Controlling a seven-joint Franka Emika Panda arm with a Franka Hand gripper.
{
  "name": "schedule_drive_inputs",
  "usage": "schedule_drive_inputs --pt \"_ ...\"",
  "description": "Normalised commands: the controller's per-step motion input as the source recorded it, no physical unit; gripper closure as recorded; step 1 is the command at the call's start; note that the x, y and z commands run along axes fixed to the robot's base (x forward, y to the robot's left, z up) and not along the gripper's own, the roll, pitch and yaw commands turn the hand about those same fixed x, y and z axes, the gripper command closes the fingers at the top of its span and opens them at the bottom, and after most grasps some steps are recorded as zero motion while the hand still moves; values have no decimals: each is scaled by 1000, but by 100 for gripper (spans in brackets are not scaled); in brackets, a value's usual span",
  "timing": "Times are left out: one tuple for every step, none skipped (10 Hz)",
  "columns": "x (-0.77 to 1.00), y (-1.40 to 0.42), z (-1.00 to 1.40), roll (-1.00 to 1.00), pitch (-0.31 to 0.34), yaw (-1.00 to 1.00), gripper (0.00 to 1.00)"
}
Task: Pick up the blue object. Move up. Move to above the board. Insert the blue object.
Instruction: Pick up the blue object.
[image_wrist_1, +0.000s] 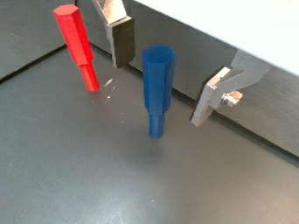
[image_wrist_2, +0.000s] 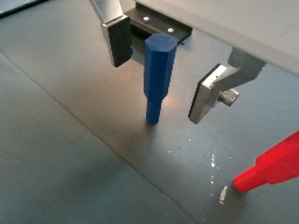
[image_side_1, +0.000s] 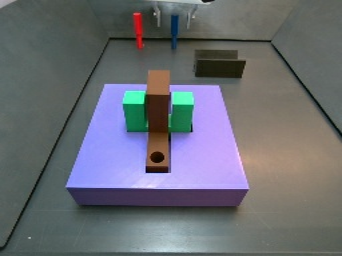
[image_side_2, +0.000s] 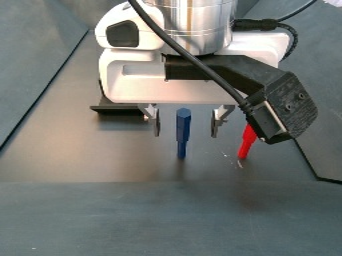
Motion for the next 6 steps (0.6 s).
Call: schedule_drive_inputs --pt "0 0 0 26 0 -97 0" --pt "0 0 0 0 0 0 0" --pt "0 0 0 0 0 0 100" --pt "0 0 0 0 0 0 100" --pt "0 0 0 0 0 0 100" --pt "0 0 0 0 0 0 100"
